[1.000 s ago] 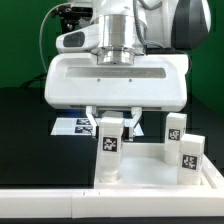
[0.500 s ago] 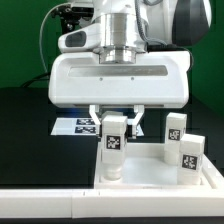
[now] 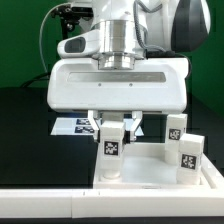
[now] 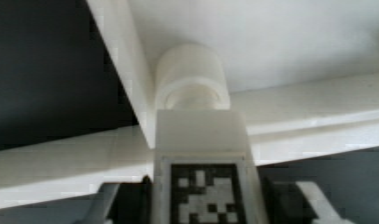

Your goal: Assemble square table

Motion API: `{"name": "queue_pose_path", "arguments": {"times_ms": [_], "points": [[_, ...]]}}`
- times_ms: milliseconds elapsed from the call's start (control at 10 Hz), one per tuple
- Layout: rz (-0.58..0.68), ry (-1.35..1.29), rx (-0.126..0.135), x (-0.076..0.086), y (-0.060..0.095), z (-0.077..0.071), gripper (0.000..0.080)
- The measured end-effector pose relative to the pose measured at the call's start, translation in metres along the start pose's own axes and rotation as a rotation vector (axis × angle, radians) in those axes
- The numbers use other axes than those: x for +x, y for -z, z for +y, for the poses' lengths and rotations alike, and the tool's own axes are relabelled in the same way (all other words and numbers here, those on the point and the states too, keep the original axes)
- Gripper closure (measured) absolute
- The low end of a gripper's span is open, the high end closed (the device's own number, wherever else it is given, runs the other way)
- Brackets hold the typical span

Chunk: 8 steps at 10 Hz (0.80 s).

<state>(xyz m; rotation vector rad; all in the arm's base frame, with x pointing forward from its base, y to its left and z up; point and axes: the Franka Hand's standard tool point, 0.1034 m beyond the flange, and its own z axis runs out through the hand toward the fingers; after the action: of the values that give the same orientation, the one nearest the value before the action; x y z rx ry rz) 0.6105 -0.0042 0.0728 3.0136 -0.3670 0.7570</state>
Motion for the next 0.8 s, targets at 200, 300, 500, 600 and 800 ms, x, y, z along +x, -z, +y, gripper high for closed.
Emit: {"name": "queue_pose_path", "arguments": {"times_ms": [200,300,500,600,800], "points": [[0.002,-0.012,0.001,0.001,-0.0032,-0.0019,0.0515],[0.004,-0.014,0.0,0.0015,-0.0033,-0.0023,0.0515],[0.003,-0.014,0.0,0.0013,-0.0034,-0.0021,0.0515],[-0.009,-0.015,0.003,-0.0002,-0.0041,-0.0027,0.0421],[-0.092,-0.05,0.037,0.0026,-0.0021,-0.0104,0.0236]]}}
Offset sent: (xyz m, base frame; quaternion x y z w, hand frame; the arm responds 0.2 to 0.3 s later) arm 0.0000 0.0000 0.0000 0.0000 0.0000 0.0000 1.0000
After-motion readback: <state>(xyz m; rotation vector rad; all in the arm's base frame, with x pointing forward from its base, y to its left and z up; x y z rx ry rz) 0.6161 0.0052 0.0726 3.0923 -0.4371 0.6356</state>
